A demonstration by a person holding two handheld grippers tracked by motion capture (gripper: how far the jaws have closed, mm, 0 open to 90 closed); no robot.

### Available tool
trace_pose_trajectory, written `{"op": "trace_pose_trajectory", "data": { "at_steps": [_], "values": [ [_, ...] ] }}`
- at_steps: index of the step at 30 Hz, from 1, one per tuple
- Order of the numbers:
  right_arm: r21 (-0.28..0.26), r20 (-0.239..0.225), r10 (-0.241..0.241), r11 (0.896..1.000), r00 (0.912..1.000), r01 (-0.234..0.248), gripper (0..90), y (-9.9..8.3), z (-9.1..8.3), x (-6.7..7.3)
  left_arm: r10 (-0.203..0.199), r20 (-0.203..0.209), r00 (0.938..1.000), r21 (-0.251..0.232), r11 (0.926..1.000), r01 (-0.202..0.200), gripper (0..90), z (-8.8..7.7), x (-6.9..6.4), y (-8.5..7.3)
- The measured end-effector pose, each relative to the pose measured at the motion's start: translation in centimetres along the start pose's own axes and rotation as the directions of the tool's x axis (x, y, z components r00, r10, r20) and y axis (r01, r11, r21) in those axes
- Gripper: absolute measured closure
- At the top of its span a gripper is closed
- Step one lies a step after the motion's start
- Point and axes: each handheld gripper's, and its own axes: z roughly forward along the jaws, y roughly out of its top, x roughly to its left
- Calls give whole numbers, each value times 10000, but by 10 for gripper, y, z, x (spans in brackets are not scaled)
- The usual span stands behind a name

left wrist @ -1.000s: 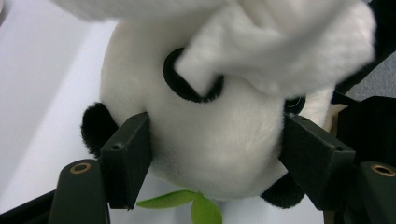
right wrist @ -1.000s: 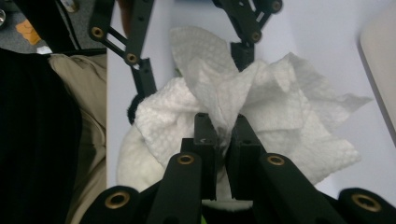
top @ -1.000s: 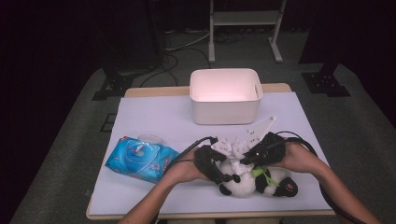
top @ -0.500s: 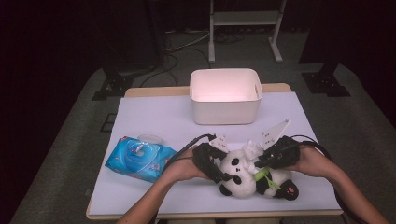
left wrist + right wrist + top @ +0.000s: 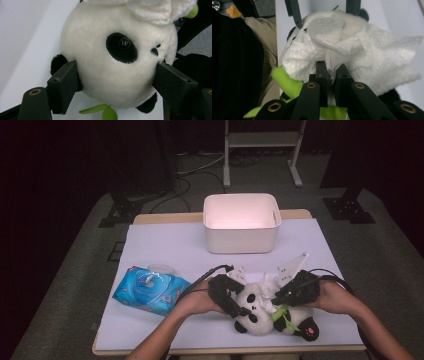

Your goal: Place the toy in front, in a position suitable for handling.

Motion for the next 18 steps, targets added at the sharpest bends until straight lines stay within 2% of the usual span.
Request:
{"op": "trace_pose_trajectory", "data": {
  "at_steps": [5,8,10,13,18],
  "values": [
    [-171,-110,-170,9997,9998,168,826,14,2,-3,89,36,10000,26,10000,-89,226,0,-1,0],
    [-473,-130,-252,9986,9996,246,826,22,3,-5,100,32,9999,-9,9999,-100,226,0,-1,0],
    [-428,-152,-343,9985,9993,337,826,26,5,-6,137,-13,9999,59,9999,-137,226,-1,-1,0],
    [-337,-181,-216,9992,9996,210,826,23,5,-8,163,-48,9999,78,9998,-163,225,-1,-3,0],
    [-35,75,97,9999,9999,-97,826,10,1,-11,116,-42,9999,84,9999,-116,223,-1,-2,1]
  ]
}}
